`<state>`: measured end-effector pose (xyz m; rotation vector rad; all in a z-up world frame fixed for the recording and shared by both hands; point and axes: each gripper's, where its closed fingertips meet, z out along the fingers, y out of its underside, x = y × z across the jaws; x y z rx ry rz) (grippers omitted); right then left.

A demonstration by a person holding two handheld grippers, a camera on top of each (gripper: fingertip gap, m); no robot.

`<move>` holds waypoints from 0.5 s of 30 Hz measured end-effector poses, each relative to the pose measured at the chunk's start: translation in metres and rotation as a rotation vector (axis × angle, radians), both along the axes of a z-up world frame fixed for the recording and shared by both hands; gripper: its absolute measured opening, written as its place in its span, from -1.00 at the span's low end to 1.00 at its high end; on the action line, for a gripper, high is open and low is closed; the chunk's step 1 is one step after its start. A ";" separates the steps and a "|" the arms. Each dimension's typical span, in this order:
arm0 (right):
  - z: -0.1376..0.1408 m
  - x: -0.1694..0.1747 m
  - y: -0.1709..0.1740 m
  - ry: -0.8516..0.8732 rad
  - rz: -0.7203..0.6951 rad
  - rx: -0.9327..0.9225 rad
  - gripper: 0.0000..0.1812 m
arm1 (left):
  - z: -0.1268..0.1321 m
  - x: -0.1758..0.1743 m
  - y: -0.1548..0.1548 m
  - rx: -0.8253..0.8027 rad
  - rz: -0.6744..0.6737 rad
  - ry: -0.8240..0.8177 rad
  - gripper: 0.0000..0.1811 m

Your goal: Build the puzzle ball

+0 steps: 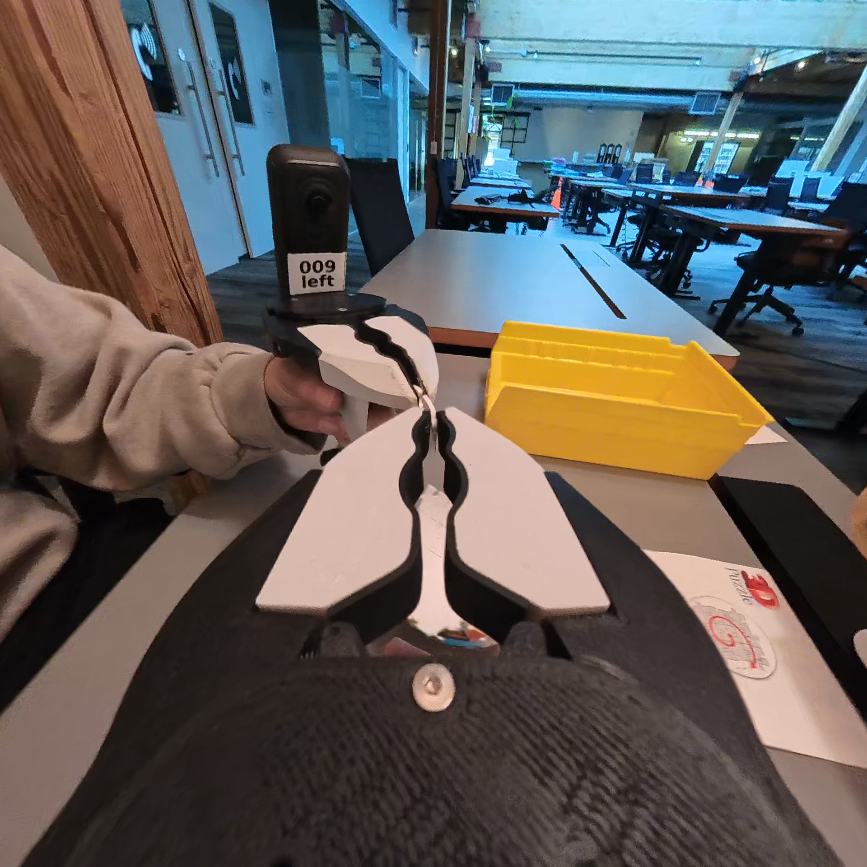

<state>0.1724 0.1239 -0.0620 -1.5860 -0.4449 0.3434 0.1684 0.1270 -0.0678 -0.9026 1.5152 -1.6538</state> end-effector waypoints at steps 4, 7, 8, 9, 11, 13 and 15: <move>-0.018 0.015 0.013 -0.070 -0.015 -0.044 -0.87 | -0.006 0.013 0.014 0.008 0.045 0.001 -0.99; -0.025 0.023 0.023 -0.118 -0.007 -0.044 -0.95 | -0.008 0.021 0.023 0.006 0.047 0.007 -0.98; -0.024 0.025 0.026 -0.103 0.003 -0.046 -0.96 | -0.008 0.024 0.027 0.011 0.047 0.003 -0.98; -0.024 0.026 0.028 -0.087 0.020 -0.051 -0.97 | -0.008 0.026 0.030 0.014 0.037 0.007 -0.98; -0.025 0.031 0.035 -0.082 0.032 -0.052 -0.97 | -0.009 0.031 0.037 0.025 0.015 0.038 -0.98; -0.026 0.038 0.045 -0.093 0.005 -0.029 -0.96 | -0.010 0.038 0.046 0.043 0.023 0.042 -0.98; -0.026 0.046 0.054 -0.084 -0.014 -0.006 -0.95 | -0.011 0.045 0.054 0.046 0.031 0.034 -0.98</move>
